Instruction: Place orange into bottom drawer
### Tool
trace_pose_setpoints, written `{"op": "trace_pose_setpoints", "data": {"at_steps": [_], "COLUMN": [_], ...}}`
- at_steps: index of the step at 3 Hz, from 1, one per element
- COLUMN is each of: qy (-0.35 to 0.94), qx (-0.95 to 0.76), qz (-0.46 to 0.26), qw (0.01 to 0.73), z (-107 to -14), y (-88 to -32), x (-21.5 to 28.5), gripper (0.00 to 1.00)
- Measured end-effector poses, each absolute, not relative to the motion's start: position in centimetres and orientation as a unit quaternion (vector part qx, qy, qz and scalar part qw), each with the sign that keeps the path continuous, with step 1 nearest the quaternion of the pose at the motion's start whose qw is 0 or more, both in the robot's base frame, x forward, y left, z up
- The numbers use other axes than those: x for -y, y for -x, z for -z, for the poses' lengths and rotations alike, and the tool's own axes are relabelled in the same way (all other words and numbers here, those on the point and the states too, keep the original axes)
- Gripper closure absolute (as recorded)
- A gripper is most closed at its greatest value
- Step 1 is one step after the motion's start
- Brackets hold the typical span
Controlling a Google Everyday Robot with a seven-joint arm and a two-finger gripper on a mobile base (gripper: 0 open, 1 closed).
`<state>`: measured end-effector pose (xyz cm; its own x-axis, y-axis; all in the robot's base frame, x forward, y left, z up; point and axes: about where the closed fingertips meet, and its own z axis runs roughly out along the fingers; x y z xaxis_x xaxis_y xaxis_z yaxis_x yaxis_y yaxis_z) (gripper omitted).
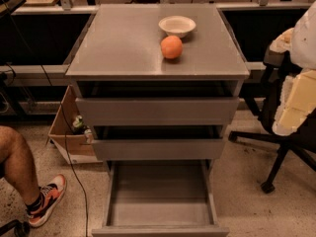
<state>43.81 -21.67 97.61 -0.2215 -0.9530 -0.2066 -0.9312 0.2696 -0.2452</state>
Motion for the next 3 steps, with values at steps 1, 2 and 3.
{"op": "trace_pose_setpoints", "data": {"at_steps": [1, 2, 3], "qy": [0.604, 0.604, 0.606], "qx": [-0.78, -0.78, -0.779], "qz": [0.034, 0.026, 0.014], "qw": [0.162, 0.161, 0.16], "z": [-97.7, -95.7, -92.7], "y": [-43.9, -47.5, -54.4], "x": [21.6, 22.7, 23.9], "gripper": [0.0, 0.0, 0.0]}}
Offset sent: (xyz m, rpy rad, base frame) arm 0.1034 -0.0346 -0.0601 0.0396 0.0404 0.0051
